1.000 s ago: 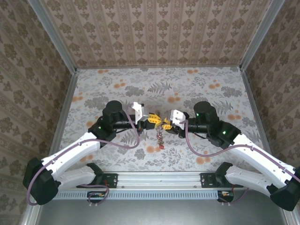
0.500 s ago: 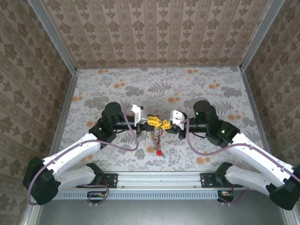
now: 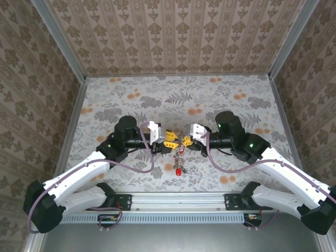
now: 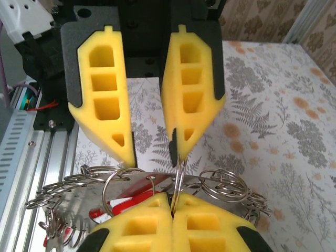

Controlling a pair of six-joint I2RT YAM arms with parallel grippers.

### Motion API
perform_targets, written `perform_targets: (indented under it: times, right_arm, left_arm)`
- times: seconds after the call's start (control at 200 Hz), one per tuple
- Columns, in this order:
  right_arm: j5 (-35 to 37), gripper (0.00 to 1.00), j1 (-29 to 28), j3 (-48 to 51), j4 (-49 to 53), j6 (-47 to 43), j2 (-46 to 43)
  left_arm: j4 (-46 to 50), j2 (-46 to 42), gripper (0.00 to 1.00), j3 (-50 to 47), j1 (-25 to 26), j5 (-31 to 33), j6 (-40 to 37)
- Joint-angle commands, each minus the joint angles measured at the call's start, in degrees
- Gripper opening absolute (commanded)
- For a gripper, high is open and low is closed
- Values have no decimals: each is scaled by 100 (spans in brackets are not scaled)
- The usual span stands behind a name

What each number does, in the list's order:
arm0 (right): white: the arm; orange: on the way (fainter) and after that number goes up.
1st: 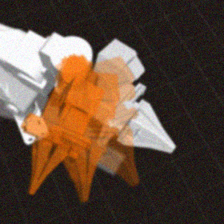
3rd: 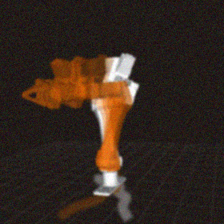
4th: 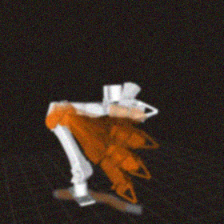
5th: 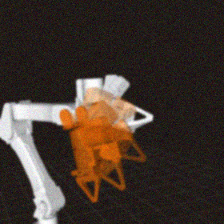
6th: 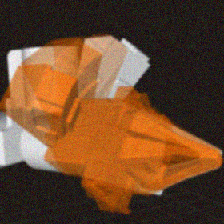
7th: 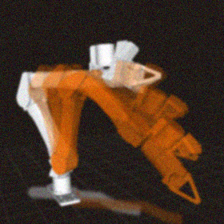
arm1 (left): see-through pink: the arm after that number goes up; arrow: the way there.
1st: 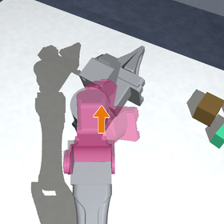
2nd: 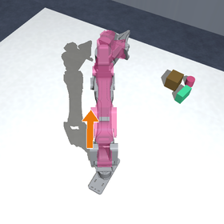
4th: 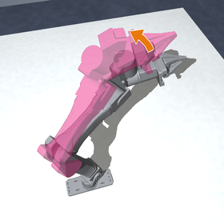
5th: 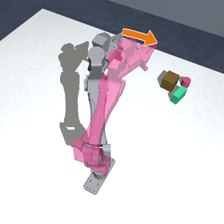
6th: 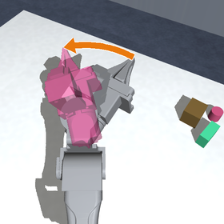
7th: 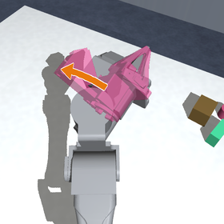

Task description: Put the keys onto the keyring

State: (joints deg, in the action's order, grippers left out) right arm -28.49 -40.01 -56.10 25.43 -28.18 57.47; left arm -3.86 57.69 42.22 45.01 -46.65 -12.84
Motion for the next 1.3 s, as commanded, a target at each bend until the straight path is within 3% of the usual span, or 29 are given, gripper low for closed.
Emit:
perform_targets:
  times: [0.0,0.29,0.63,0.805,0.88,0.975,1.13,1.295]
  right_arm:
    - [210,0,-30,-367,499,-240,138]
    - [400,0,-237,-633,1107,-353,542]
    - [242,0,-311,-606,962,-244,561]
    - [111,0,-310,-569,861,-134,573]
    - [98,0,-317,-544,817,-112,564]
    - [115,0,-304,-421,670,-96,461]
    - [-104,21,-155,221,-145,163,-64]
    - [-491,33,-77,847,-981,292,-679]
  left_arm:
    - [1013,43,28,413,17,45,-472]
    - [1044,285,31,636,35,147,-456]
    - [1472,725,28,918,265,236,-991]
    - [1525,839,20,1051,398,263,-1098]
    - [1517,832,0,1077,419,257,-1133]
    - [1453,765,0,1029,411,253,-1115]
    - [390,454,0,557,337,-30,-651]
    - [-906,246,0,50,256,-216,-108]
